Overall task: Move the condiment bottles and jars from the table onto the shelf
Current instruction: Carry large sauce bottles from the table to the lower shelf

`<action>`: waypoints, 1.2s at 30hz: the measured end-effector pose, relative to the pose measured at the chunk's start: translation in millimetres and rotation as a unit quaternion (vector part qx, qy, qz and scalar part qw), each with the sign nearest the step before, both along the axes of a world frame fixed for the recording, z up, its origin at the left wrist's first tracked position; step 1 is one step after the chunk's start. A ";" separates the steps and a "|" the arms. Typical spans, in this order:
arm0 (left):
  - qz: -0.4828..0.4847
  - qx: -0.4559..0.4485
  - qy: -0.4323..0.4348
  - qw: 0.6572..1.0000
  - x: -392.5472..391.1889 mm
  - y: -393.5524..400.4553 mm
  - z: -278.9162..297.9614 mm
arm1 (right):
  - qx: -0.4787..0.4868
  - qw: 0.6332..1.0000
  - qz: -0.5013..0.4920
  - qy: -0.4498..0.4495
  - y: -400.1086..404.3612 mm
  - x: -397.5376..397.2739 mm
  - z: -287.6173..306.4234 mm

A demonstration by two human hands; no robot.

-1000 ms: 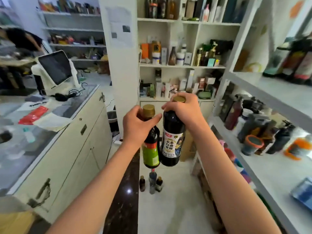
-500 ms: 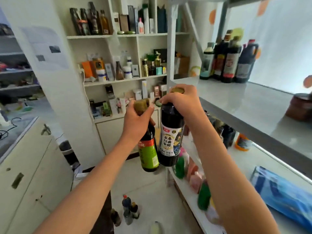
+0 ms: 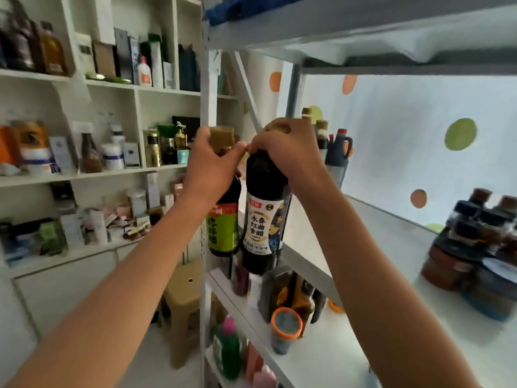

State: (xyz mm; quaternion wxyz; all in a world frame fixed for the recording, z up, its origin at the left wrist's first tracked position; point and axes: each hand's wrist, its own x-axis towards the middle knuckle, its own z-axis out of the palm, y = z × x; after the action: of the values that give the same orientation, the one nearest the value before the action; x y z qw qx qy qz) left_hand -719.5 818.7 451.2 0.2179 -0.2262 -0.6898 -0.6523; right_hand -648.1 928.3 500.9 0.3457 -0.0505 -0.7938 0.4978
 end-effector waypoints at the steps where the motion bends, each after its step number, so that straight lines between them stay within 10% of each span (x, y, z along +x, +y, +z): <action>1: -0.015 0.001 0.003 1.000 -11.1 8.8 5.4 | 0.000 1.000 -0.016 0.003 7.1 -10.1 3.2; 10: -0.083 0.012 0.020 0.996 -88.1 79.0 25.5 | -0.154 0.987 -0.041 -0.035 70.3 -58.0 29.5; 30: -0.059 -0.019 0.016 0.998 -114.4 163.1 -11.4 | -0.013 0.978 -0.197 0.069 150.8 -109.9 -5.0; 36: -0.234 0.011 0.027 0.972 -95.6 138.2 -57.6 | 0.016 0.985 -0.169 -0.030 152.4 -94.7 -37.7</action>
State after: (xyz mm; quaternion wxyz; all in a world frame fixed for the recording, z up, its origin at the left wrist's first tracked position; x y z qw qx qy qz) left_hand -815.1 956.9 393.6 0.0803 -0.3964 -0.6041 -0.6866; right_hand -742.8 1080.7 463.2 0.4017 -0.1933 -0.7918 0.4175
